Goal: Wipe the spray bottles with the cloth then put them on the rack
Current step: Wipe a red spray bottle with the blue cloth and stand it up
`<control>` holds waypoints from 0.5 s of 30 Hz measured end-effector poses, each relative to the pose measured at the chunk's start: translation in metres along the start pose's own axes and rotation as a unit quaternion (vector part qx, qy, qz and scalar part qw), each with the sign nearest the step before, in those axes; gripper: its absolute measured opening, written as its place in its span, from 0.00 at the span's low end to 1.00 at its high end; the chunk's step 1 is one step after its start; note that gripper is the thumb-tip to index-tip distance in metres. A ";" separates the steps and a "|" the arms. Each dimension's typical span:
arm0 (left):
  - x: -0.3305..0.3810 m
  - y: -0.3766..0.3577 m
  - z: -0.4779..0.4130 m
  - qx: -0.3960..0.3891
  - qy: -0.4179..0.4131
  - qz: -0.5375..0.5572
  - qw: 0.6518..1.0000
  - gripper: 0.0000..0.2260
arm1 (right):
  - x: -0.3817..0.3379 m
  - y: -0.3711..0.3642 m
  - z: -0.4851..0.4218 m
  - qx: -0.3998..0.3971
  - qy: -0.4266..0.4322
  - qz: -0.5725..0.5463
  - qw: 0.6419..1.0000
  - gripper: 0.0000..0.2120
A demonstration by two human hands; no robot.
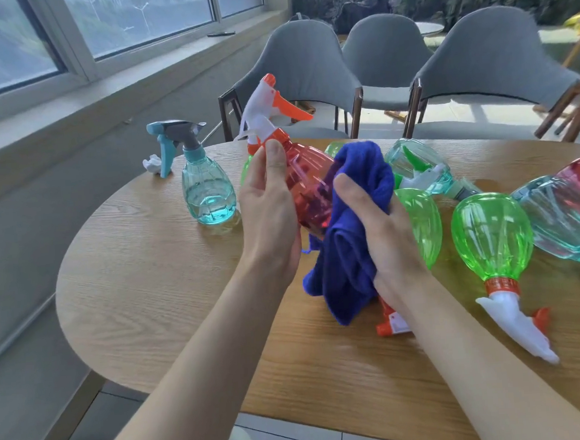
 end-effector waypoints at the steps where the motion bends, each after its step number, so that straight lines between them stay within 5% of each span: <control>1: 0.001 -0.002 0.001 -0.002 -0.001 -0.005 1.000 0.19 | 0.002 0.000 0.000 -0.020 -0.051 -0.073 0.996 0.22; 5: 0.005 -0.004 0.003 -0.011 -0.014 -0.050 0.999 0.23 | 0.004 0.002 0.001 -0.056 -0.117 -0.128 0.983 0.23; 10: 0.012 0.003 -0.004 -0.047 -0.030 -0.106 0.993 0.11 | -0.001 0.001 0.004 -0.044 -0.119 -0.145 0.981 0.19; 15: 0.018 0.002 -0.005 -0.097 0.002 -0.067 0.993 0.15 | -0.001 0.001 0.003 -0.050 -0.147 -0.099 0.983 0.20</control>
Point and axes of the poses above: each hand's wrist, its own z-axis away from the middle knuckle, its own y-axis out of the back of the hand, x = y × z, the point moved 4 cm from there along -z, towards the middle knuckle, and after that the axes turned 7 degrees about -y, right-handed, at the moved point
